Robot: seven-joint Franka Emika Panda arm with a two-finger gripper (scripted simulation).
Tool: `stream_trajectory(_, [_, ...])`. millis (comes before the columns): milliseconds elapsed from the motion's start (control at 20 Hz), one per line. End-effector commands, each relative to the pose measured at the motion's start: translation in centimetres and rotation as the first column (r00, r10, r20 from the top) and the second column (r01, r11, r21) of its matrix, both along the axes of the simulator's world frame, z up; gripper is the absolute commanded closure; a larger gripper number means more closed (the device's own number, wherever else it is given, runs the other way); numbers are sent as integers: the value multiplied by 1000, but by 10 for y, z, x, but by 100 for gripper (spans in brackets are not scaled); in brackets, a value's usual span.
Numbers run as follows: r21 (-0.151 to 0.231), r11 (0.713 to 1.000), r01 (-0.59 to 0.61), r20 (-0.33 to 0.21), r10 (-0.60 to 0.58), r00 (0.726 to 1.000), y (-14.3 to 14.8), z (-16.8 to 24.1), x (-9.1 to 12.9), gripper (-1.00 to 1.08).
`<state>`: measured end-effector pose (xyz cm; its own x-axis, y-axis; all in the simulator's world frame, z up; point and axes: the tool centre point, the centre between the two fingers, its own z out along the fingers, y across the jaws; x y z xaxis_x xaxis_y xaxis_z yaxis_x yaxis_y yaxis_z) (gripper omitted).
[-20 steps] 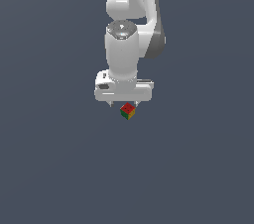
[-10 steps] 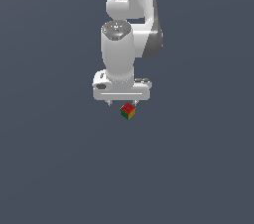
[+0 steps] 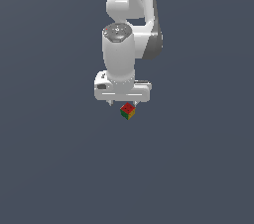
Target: Pick up the object and move it to a goal position.
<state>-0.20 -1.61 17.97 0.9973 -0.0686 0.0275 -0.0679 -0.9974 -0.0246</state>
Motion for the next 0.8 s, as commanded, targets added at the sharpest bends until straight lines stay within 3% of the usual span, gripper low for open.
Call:
stream_trajectory(0, [1, 1000, 28, -2, -28, 1000, 1, -5, -2, -92])
stream_trajectory(400, [1, 985, 175, -12, -175, 985, 7, -28, -14, -92])
stream_trajectory(750, [-4, 938, 346, -23, -346, 938, 13, -54, -29, -92])
